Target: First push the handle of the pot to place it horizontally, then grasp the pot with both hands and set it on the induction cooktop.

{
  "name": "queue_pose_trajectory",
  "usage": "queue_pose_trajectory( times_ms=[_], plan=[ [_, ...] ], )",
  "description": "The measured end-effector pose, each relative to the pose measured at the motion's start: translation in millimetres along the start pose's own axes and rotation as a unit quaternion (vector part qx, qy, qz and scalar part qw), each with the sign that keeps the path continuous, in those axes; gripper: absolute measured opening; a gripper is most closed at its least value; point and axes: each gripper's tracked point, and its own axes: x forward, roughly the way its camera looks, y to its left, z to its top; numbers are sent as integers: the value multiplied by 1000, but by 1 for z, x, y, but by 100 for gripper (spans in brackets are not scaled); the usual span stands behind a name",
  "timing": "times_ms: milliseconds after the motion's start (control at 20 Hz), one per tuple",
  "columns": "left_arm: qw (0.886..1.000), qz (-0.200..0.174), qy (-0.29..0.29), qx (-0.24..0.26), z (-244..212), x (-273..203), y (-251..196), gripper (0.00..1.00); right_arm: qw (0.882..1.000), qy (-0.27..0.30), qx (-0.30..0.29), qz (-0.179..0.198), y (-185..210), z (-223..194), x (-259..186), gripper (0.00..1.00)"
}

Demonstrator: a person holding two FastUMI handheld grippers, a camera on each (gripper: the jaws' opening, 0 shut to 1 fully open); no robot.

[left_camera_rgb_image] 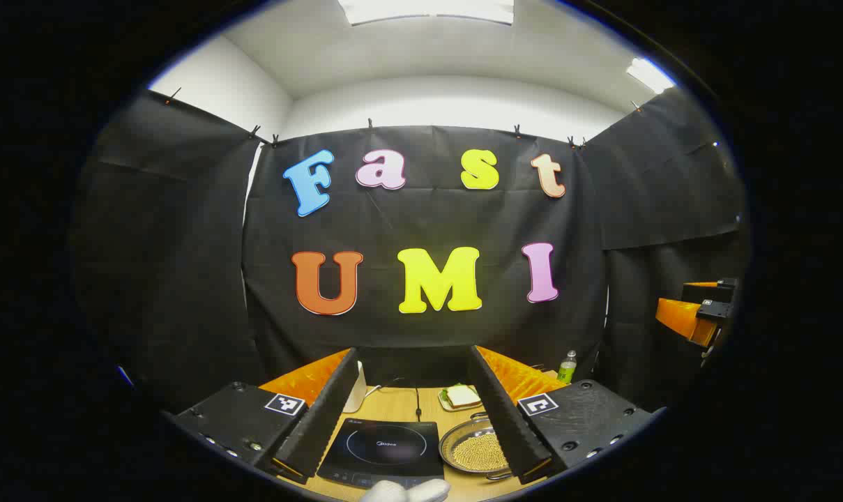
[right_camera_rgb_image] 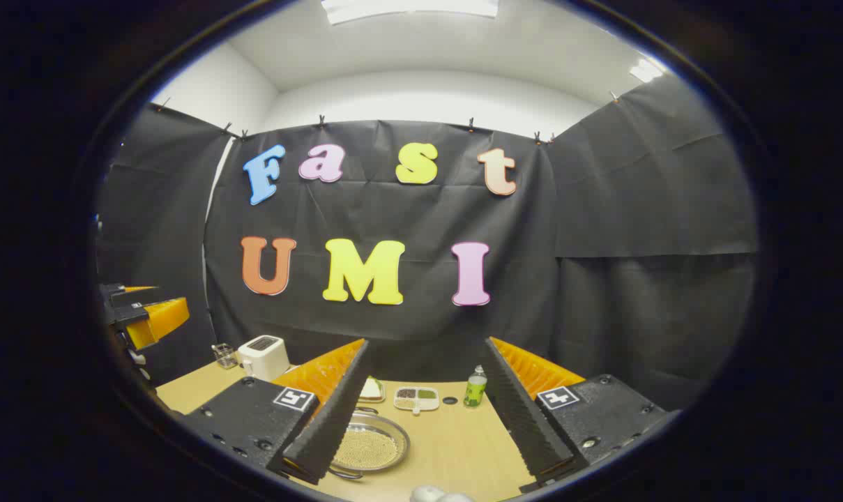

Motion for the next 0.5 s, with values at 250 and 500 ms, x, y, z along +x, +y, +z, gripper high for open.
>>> queue_pose_trajectory(
  times_ms=[250,500],
  plan=[
    [1000,5,-3,-3,-1,5,8,95,1000,1,-5,-1,4,0,5,96],
    [1000,9,-1,0,-3,9,14,95,1000,0,-3,-7,2,1,10,100]
  ],
)
